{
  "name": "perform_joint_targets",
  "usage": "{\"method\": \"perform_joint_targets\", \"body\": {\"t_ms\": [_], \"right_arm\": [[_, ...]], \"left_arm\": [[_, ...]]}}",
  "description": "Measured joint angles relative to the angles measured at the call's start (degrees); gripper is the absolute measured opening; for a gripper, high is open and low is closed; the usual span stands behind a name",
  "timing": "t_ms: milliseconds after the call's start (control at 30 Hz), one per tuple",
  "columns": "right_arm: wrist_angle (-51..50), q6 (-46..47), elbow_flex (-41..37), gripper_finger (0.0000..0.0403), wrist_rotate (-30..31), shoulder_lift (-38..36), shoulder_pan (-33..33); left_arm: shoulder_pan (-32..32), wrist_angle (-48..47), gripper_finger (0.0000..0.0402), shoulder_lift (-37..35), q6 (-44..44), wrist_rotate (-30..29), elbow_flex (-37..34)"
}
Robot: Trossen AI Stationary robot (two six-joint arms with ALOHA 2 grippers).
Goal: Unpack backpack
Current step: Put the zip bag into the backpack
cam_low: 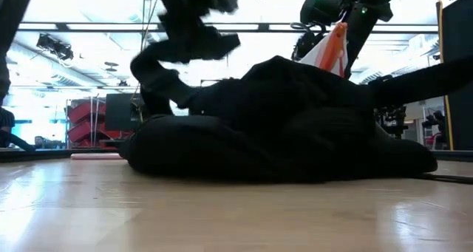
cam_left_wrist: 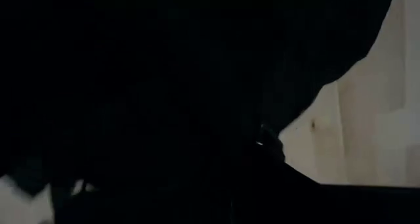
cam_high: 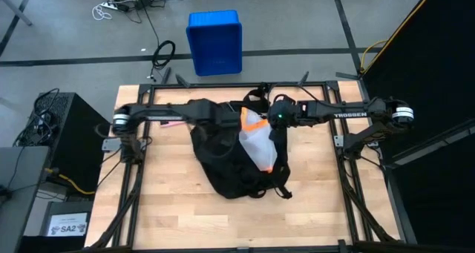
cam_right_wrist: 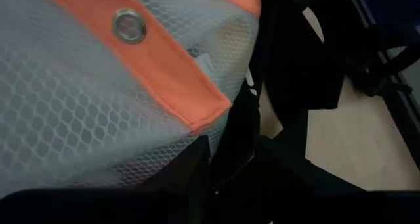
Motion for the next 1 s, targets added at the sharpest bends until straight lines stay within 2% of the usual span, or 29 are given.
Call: {"method": "perform_joint_targets", "body": {"t_ms": [200,367,533,633,700,900,1000], "right_arm": [[-0.03,-0.6,0.0,0.0102,-0.01,0.0,2.03],[1.31,-2.32,1.38,0.0099,0.03,-1.6,4.65],[12.19,-7.92,3.3,0.0099,-0.93,-4.27,8.32],[21.37,-12.41,4.28,0.0094,-8.07,-3.69,9.51],[22.42,-13.44,6.87,0.0082,-12.43,-1.91,9.55],[21.28,-15.45,12.62,0.0014,-16.47,7.84,9.84],[19.33,-15.66,14.32,0.0006,-20.05,14.96,10.0]], "left_arm": [[-5.72,-4.24,0.0,-8.08,-11.44,-7.88,-0.02],[-11.11,-4.43,0.0,-11.79,-18.96,-11.74,-0.02],[-15.02,-2.88,0.0,-12.32,-22.4,-13.69,-0.02],[-16.56,-0.65,0.0,-12.31,-22.52,-14.82,-0.02],[-17.21,0.89,0.0,-12.34,-22.52,-15.52,-0.02],[-18.87,2.22,0.0,-12.8,-24.0,-18.62,-0.02],[-20.29,2.68,0.0,-12.85,-24.98,-19.92,-0.02]]}}
